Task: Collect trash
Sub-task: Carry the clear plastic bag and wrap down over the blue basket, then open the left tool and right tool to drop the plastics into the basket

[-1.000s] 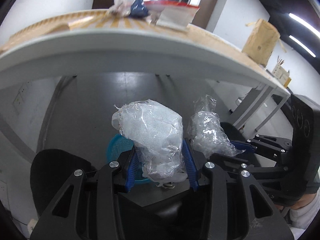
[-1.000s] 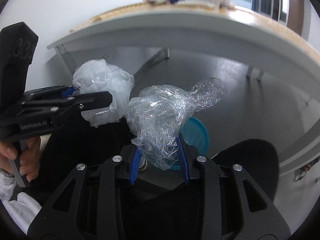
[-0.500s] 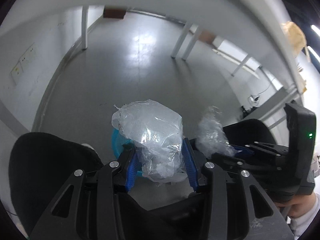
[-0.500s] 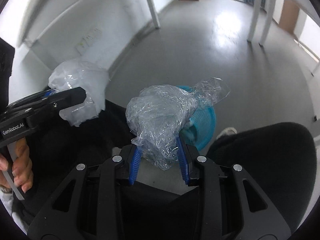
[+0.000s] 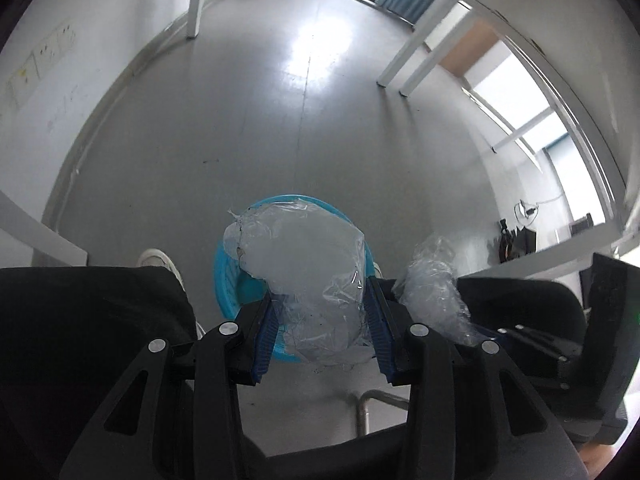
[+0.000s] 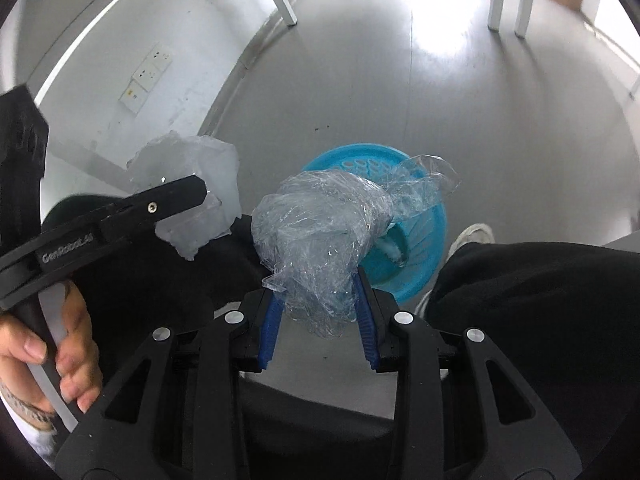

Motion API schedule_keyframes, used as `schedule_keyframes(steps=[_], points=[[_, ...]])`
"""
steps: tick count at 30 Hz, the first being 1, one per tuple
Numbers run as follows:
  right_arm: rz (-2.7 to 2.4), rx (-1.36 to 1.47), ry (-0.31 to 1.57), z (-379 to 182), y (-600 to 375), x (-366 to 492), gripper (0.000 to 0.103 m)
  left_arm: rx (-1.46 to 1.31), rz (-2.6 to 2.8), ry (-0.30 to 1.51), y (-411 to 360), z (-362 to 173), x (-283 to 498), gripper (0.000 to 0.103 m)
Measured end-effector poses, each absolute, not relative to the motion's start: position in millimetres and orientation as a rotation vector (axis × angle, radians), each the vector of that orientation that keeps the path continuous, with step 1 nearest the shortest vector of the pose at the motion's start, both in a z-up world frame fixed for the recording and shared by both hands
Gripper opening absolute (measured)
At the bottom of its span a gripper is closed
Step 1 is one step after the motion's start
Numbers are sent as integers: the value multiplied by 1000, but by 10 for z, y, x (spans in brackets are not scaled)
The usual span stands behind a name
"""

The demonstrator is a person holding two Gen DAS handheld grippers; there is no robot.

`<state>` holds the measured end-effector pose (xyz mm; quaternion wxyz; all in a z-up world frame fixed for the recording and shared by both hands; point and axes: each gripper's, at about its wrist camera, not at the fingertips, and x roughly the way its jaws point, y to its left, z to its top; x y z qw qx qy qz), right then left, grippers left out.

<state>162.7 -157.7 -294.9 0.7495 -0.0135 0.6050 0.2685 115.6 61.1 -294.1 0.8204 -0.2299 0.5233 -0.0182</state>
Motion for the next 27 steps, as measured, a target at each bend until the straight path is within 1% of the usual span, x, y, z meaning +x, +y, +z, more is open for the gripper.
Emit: schedule_keyframes(steps=[6,13,21,27], points=[[549,-54,1387,-3258,-1456,1838,32,-492,7,1175,653,-3124,1333,41],[527,-1,1490,-3649,-1410,2112,32,-537,60,1242,708,-3368,1556,42],[474,67,1601,-4107,-1390,2390,33,-523,109,1346,695,-3739,1853,43],[412,168,1669,-4362,-1480,2571,34,-536,121,1392,726,-3916,1977,43]])
